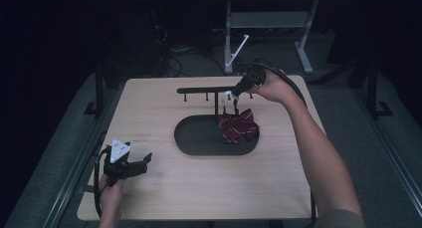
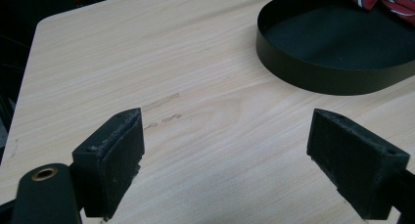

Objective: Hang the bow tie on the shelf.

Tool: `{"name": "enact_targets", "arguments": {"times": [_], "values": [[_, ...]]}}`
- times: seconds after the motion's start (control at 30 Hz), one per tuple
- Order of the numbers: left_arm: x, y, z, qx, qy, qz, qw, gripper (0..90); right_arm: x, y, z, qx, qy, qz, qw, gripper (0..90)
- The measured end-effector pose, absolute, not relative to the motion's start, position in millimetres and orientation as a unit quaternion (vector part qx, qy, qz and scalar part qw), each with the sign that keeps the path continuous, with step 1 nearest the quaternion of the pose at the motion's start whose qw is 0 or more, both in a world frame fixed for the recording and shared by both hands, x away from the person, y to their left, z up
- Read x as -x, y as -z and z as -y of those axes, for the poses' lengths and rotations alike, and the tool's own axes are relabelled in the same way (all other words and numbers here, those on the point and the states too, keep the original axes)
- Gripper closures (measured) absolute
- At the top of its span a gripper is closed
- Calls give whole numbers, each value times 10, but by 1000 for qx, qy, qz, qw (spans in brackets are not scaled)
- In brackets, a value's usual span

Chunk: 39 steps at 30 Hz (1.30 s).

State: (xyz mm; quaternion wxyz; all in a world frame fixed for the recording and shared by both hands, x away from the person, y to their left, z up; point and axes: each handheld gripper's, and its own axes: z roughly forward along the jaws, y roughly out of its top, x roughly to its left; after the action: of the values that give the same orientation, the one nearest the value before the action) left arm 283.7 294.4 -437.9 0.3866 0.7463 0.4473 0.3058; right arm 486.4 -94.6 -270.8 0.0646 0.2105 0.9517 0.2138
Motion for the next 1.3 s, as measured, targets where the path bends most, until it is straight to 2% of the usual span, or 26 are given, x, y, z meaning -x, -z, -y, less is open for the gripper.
{"name": "enact_targets", "arguments": {"times": [0.43, 1.3], "values": [[-2834, 4377, -2944, -745, -307, -447, 388, 136, -4845, 2713, 930, -207, -212, -953, 66, 765], [-2832, 4372, -2939, -748, -308, -445, 383, 135, -4737, 2664, 1015, -195, -228, -953, 50, 635]]}}
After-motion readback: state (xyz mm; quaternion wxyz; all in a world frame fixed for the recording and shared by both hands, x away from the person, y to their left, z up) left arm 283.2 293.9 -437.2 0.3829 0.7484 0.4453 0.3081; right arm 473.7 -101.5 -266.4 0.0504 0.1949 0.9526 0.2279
